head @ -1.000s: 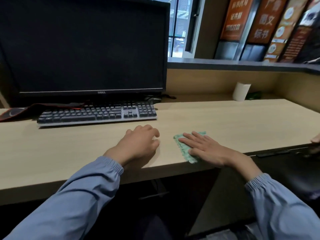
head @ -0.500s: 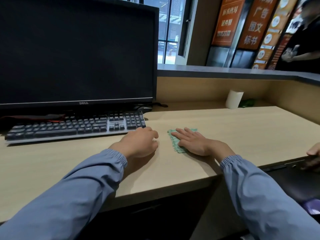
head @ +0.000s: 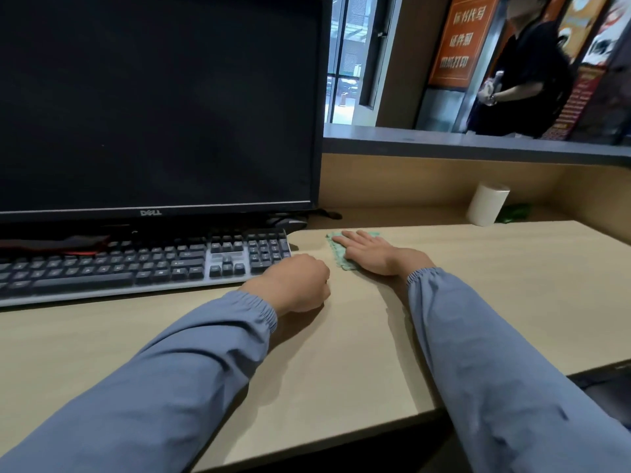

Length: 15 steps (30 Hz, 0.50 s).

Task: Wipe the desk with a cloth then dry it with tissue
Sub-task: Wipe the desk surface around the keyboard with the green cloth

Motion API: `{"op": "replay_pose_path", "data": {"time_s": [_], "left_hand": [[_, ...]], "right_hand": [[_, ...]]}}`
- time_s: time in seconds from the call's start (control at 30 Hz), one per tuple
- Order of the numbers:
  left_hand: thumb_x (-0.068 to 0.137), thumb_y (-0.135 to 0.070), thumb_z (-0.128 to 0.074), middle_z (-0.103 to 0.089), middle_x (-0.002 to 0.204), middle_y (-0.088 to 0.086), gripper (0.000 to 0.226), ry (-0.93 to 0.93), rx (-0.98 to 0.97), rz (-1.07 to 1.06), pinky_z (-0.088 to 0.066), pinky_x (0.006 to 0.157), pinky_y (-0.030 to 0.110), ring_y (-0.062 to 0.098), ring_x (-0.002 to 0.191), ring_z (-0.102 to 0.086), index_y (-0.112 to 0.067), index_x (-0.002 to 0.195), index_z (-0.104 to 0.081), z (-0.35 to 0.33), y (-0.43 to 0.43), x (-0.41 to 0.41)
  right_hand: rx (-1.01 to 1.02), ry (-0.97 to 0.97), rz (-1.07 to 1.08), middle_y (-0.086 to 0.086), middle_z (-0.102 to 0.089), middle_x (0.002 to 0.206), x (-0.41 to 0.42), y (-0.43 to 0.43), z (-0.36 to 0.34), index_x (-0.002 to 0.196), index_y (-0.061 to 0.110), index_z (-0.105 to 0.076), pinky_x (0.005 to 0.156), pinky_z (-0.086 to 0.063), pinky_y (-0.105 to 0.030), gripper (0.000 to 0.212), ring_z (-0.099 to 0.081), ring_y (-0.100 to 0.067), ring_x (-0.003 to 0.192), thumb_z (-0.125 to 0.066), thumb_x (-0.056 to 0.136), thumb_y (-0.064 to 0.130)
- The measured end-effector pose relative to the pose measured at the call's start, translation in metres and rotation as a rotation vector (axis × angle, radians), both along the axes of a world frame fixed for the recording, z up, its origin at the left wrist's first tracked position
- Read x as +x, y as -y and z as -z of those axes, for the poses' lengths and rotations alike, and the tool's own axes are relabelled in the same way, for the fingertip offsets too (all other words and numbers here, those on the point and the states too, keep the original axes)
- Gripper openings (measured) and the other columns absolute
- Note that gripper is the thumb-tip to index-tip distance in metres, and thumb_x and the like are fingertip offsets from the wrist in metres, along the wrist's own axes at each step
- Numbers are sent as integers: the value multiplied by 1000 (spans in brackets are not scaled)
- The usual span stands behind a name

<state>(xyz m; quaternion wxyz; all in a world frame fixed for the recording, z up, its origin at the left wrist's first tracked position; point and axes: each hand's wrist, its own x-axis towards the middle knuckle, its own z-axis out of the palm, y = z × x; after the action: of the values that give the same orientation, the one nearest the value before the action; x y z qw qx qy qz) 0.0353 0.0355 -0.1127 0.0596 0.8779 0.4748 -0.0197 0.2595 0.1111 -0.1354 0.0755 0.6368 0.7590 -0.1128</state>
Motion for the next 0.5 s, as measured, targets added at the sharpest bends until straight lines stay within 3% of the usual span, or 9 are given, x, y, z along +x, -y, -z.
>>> {"op": "replay_pose_path", "data": {"time_s": [0.2, 0.5], "left_hand": [[102, -28, -45, -75, 112, 2, 34, -7, -37, 49, -56, 94, 42, 28, 106, -63, -22, 113, -77, -13, -14, -6], [102, -24, -49, -75, 123, 0, 36, 7, -14, 61, -55, 99, 40, 25, 113, -65, -25, 127, -75, -14, -12, -12]], "right_hand": [[4, -8, 27, -1, -1, 173, -7, -41, -1, 163, 43, -3, 125, -2, -47, 56, 0, -26, 159, -16, 109, 45], [-24, -1, 94, 0, -9, 173, -12, -71, -2, 164, 35, -12, 127, -5, -49, 63, -7, -25, 159, -10, 106, 58]]}}
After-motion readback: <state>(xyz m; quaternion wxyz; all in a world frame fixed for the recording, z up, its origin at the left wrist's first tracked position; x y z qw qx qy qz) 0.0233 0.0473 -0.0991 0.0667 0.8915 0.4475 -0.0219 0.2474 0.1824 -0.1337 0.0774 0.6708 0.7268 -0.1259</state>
